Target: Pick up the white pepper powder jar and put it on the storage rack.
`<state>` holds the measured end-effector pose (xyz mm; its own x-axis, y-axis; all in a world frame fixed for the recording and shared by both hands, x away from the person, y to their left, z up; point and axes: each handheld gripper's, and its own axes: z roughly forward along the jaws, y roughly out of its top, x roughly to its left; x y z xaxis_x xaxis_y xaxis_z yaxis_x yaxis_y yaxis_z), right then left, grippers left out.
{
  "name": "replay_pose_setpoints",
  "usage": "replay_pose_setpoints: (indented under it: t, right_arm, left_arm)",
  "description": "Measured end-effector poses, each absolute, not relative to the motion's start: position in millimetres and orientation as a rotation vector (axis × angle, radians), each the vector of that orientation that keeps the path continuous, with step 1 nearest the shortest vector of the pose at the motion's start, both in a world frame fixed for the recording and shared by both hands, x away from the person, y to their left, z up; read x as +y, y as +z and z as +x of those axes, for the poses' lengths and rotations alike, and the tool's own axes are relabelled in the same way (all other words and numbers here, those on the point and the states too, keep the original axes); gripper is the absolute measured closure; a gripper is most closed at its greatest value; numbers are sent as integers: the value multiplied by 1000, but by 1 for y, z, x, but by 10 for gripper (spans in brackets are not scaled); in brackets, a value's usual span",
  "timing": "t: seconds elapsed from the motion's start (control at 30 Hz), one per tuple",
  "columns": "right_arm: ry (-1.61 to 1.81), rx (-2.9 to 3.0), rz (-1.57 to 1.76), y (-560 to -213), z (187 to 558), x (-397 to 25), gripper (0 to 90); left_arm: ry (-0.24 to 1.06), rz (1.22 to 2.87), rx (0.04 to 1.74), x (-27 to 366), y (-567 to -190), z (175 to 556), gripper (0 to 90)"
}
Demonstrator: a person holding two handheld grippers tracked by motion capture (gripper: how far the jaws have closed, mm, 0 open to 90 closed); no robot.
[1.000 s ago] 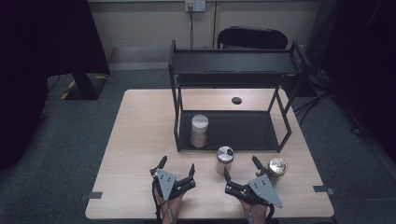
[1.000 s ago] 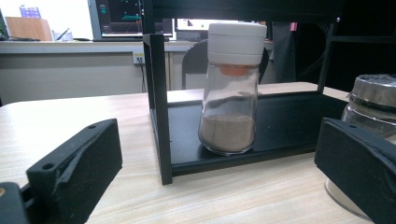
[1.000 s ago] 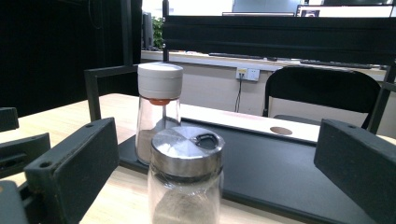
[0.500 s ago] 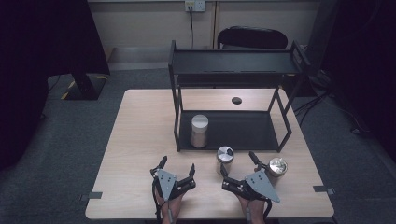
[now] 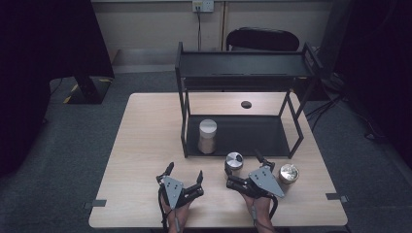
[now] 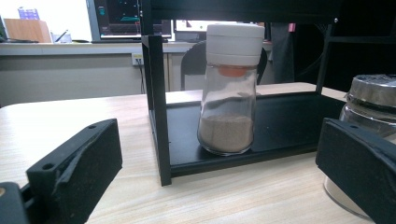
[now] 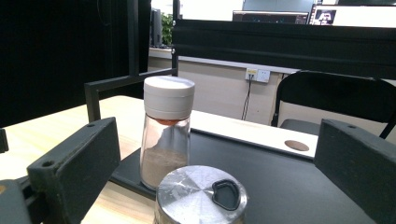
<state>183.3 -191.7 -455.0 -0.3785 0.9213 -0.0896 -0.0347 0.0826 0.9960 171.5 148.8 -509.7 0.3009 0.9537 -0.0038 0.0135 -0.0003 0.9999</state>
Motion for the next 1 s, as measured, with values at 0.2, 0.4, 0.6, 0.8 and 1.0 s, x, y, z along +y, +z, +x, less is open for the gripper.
replay_pose_setpoints:
  t: [0.2, 0.4, 0.6, 0.8, 1.0]
  right_arm:
    - [1419, 1532, 929, -455, 189, -188, 0]
    - [1412, 1542, 950, -457, 193, -185, 0]
    - [1403, 1543, 976, -464, 193, -184, 10]
    - [1398, 1550, 1002, -468, 193, -185, 23]
    - [1398, 1567, 1028, -473, 196, -187, 37]
  left_arm:
    - [973, 1350, 993, 149, -509, 172, 1]
    - [974, 1349, 992, 149, -509, 172, 2]
    - [976, 1348, 989, 149, -510, 171, 2]
    - [978, 1350, 989, 148, -510, 171, 3]
    - [977, 1350, 990, 148, -510, 171, 3]
